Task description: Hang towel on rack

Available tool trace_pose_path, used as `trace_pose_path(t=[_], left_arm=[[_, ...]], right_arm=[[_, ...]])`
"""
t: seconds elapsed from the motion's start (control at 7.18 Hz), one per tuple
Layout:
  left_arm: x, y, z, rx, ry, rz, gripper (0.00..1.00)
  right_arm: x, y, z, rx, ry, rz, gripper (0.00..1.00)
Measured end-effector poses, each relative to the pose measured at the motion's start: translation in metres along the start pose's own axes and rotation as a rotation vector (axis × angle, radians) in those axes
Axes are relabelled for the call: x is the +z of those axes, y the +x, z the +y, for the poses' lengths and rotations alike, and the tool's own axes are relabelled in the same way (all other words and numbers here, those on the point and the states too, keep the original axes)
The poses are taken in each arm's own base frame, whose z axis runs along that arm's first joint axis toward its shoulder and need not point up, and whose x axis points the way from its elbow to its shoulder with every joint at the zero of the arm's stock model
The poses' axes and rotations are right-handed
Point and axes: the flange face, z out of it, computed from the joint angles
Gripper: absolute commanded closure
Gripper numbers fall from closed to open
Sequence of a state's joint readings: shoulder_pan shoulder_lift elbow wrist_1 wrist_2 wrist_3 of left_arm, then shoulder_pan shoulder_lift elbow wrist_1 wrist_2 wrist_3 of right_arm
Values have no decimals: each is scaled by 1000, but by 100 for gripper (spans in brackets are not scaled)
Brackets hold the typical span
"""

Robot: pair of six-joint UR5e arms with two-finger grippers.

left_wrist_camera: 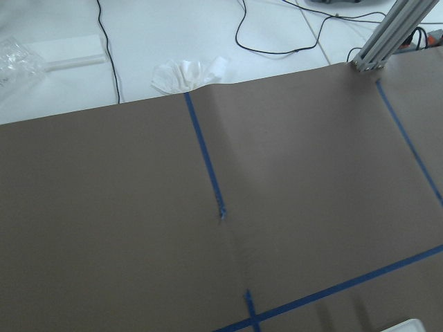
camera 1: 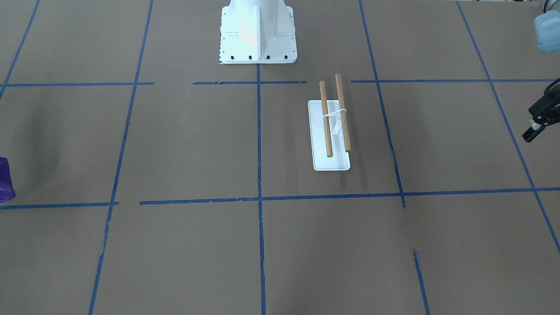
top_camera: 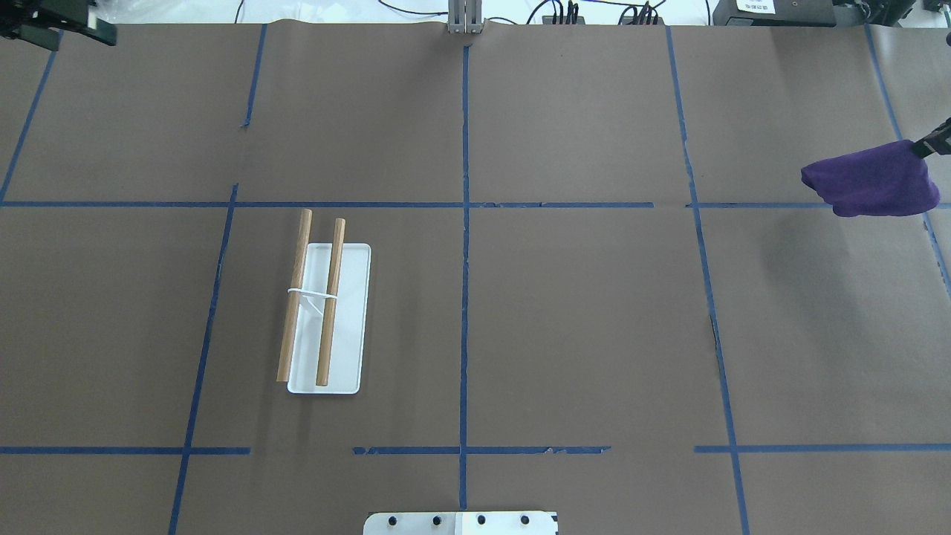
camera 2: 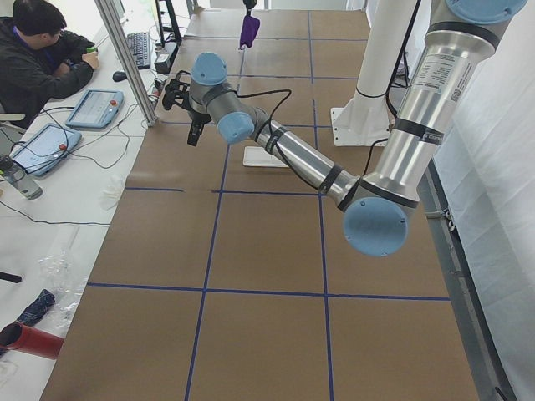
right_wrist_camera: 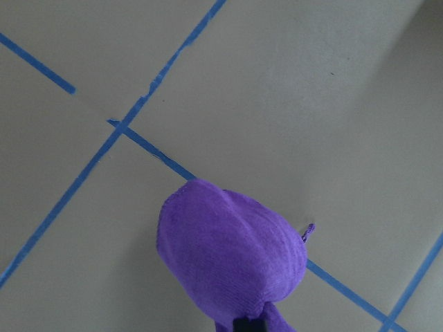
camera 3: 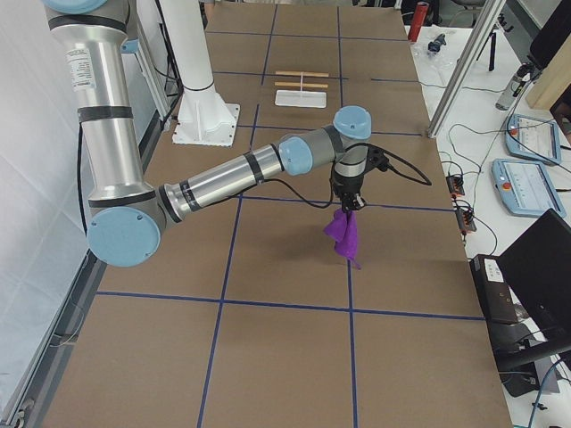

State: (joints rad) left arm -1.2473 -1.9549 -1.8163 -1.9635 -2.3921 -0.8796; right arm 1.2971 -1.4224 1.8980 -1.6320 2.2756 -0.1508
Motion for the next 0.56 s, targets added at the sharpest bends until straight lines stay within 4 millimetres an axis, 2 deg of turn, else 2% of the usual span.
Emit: trace_pose_path(t=[0.14,0.56], left_arm=[[20,51,6,-117,-35,48,0],[75,181,30,-452,-150,128,0]], right_arm=[[-9,-28,-14,-16,28,-23,100],[-35,-94,-64,-31,103,-104,100]])
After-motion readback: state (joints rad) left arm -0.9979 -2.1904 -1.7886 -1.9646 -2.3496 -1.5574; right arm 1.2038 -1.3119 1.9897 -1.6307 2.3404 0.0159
